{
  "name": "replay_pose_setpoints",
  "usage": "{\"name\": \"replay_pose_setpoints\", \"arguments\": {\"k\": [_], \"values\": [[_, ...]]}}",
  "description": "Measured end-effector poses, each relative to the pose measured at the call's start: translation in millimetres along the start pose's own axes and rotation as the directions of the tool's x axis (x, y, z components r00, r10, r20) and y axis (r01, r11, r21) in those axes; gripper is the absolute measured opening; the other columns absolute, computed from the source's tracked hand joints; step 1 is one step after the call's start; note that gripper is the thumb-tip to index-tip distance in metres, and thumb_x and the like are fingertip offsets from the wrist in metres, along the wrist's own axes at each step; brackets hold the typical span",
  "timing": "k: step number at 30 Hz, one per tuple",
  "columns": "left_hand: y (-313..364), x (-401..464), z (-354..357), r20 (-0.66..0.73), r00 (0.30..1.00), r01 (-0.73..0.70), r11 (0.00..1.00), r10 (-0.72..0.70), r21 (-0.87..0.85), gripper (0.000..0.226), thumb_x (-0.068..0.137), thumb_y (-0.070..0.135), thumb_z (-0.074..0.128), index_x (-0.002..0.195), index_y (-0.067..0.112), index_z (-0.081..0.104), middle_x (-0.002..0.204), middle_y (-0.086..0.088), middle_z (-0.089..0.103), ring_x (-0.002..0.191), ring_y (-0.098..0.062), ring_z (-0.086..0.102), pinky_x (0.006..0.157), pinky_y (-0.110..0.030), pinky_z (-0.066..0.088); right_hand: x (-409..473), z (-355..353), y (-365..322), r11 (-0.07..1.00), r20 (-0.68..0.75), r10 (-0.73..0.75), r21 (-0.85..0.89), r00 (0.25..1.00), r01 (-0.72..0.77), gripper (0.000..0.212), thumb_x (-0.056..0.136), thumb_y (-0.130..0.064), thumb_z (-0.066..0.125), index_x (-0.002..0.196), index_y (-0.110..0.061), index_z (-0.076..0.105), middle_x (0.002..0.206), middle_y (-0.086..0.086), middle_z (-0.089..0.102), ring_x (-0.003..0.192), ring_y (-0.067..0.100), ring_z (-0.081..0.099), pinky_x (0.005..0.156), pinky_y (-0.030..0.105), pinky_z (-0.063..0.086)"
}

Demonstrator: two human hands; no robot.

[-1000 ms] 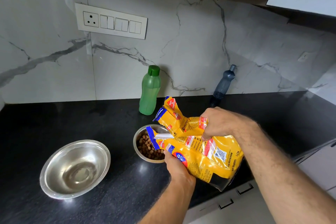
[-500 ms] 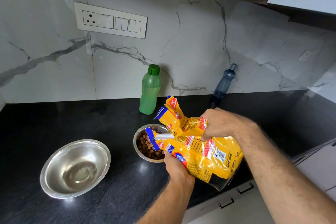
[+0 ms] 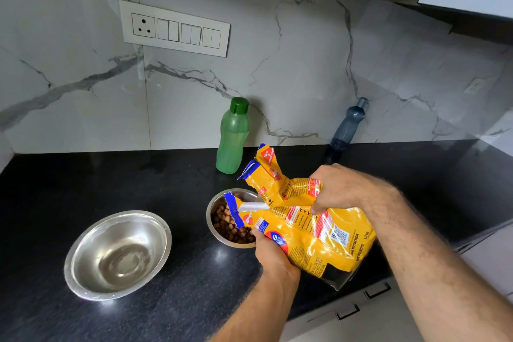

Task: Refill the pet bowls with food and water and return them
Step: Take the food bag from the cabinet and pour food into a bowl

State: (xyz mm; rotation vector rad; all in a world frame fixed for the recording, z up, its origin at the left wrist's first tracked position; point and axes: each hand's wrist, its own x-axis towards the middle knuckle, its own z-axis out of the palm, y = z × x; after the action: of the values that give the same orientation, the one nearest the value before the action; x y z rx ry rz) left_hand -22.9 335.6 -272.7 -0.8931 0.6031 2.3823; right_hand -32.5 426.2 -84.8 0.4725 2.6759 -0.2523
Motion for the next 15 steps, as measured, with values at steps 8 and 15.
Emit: {"name": "replay_pose_setpoints", "arguments": {"k": [8,15], "values": [[-7.2,-1.7,-2.2,-0.001,1.000,-0.014,0.999,0.014,-0.030,0.047,0.101,0.056,0.042,0.113,0.019,0.068,0.104,-0.009,0.077,0.102,-0.033,0.070,0.098,-0.059,0.051,-7.1,-2.3,-2.8,1.000,-0.010,-0.012,-0.026,1.000,0.012,0.020,0.081,-0.026,0.088,0.095,-0.020,0.075,0.089,-0.002,0.079,0.078,0.015,0.078,0.079,0.042,0.066],[-13.2,-12.7,-3.6,0.109,0.993,-0.029,0.994,0.041,-0.107,0.061,0.095,0.067,0.039,0.123,0.020,0.066,0.108,-0.011,0.076,0.107,-0.036,0.069,0.099,-0.059,0.050,-13.9,0.0,-10.7,0.994,-0.026,-0.050,-0.100,0.998,0.047,0.019,0.080,-0.027,0.088,0.091,-0.021,0.073,0.088,-0.003,0.077,0.078,0.014,0.077,0.078,0.041,0.066]]}}
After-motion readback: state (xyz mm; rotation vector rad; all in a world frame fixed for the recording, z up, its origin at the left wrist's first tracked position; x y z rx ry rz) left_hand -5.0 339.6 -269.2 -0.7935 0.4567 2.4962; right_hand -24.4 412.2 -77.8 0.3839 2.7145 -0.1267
